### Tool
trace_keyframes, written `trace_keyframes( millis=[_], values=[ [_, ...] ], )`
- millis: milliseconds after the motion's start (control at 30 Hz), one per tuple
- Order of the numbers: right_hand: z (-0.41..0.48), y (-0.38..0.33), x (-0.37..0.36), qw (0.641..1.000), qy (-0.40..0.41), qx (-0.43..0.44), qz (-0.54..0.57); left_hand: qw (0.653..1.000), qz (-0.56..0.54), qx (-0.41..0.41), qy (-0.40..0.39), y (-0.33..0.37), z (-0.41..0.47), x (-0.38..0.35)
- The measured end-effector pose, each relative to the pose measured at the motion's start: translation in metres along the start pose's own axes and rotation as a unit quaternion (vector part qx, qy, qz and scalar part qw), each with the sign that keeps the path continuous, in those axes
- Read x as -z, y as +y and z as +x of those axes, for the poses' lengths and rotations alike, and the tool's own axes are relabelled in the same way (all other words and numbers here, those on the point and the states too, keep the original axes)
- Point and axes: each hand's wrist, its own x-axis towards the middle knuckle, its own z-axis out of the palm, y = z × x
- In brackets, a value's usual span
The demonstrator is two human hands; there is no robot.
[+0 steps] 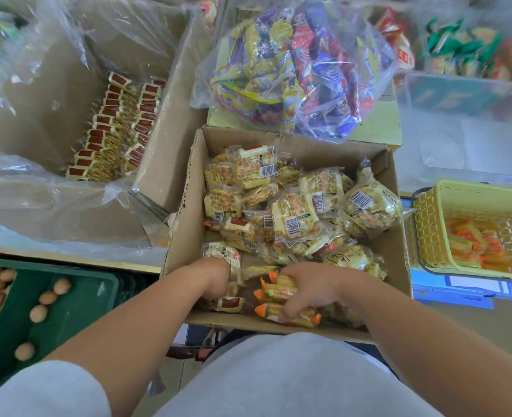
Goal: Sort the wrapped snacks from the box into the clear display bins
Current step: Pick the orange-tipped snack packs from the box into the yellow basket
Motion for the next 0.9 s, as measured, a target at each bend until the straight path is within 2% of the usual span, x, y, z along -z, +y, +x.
trace_keyframes(
  millis=[167,333,433,533,733,900],
  values=[
    [-0.032,0.017,0.002,0.988,0.063,0.052,0.129,0.999,0.041,0.01,-0.033,0.009,0.0,-0.007],
    [-0.043,0.036,-0.007,0.944,0.101,0.084,0.302,0.999,0.024,0.018,-0.031,0.013,0.001,-0.01],
    [-0.043,0.037,-0.013,0.958,0.101,0.078,0.257,0.999,0.044,0.013,-0.017,0.012,0.003,-0.008],
    [-0.043,0.033,-0.013,0.969,0.054,0.058,0.234,0.997,0.075,0.009,-0.003,0.01,0.005,-0.005],
    [-0.043,0.027,-0.008,0.984,-0.013,0.049,0.171,0.998,-0.021,-0.008,0.064,0.005,0.008,-0.008],
    [-0.039,0.023,-0.004,0.983,-0.023,0.022,0.181,0.981,-0.084,-0.012,0.176,0.002,-0.009,-0.001]
  ],
)
